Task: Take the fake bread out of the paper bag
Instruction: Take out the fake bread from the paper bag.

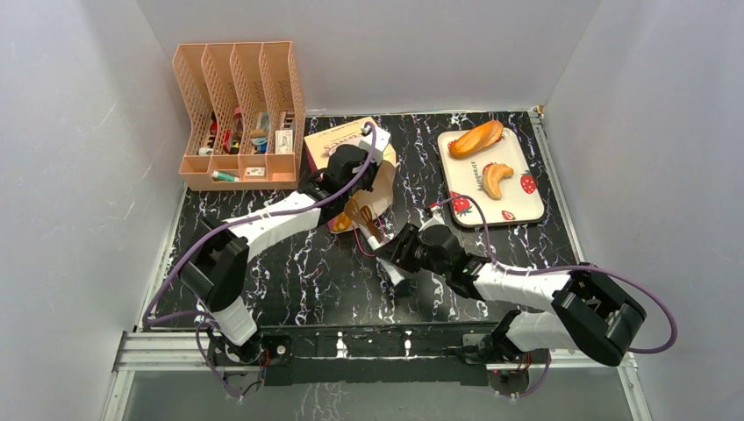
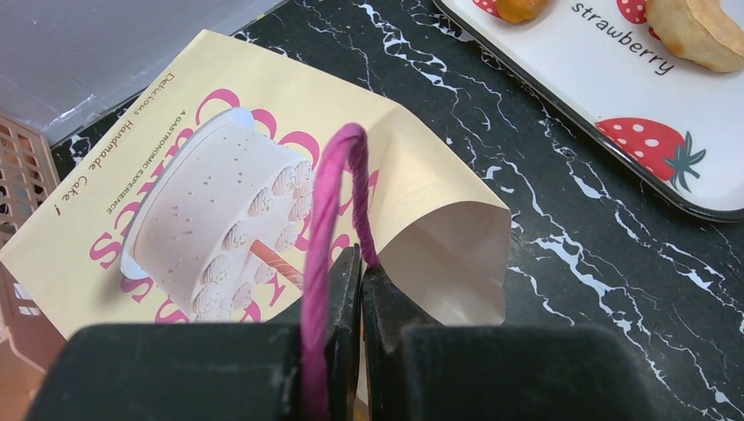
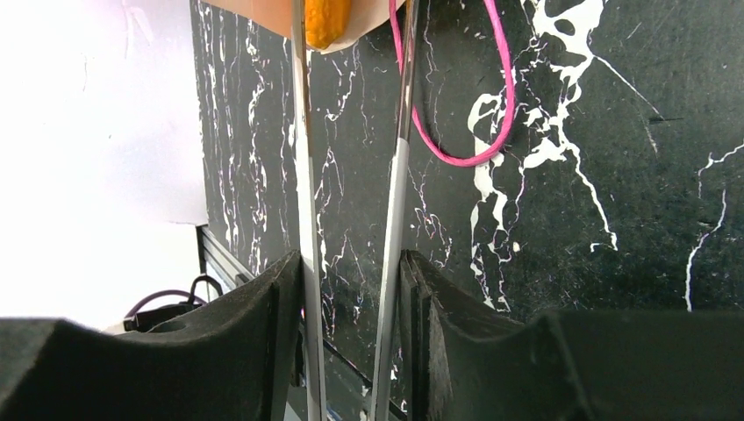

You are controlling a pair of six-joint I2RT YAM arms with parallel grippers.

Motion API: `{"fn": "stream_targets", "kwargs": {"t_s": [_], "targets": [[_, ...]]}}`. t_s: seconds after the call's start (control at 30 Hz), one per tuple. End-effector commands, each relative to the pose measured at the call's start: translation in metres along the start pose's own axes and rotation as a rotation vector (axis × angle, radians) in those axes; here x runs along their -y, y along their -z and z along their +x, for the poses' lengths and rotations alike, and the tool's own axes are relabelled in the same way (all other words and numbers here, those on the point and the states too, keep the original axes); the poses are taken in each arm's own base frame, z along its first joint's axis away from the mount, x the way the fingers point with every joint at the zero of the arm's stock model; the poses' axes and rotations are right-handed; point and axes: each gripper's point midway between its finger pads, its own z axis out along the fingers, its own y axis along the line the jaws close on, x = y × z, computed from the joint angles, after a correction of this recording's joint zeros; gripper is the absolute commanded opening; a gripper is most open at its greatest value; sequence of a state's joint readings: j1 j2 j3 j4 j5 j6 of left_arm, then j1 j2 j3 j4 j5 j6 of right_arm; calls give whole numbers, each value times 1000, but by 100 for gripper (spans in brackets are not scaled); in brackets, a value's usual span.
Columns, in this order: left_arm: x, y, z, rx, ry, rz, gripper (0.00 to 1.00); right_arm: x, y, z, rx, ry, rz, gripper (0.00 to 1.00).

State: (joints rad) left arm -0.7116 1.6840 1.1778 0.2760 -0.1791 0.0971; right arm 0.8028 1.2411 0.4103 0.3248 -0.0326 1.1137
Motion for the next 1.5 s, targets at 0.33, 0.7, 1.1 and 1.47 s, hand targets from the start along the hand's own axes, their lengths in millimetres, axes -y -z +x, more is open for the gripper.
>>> {"fn": "stream_targets", "kwargs": {"t_s": [0.33, 0.7, 1.1, 1.47], "targets": [[-3, 22, -34, 86, 28, -47, 0, -31, 9, -26, 108, -48, -102, 38], [-1, 21, -36, 92, 36, -49, 0, -32, 15, -25, 107, -64, -115, 38], [7, 24, -44, 106, 42, -30, 0, -33, -7, -27, 115, -53, -124, 38], [11, 28, -43, 110, 46, -21, 0, -33, -34, -23, 71, -33, -113, 39]]}}
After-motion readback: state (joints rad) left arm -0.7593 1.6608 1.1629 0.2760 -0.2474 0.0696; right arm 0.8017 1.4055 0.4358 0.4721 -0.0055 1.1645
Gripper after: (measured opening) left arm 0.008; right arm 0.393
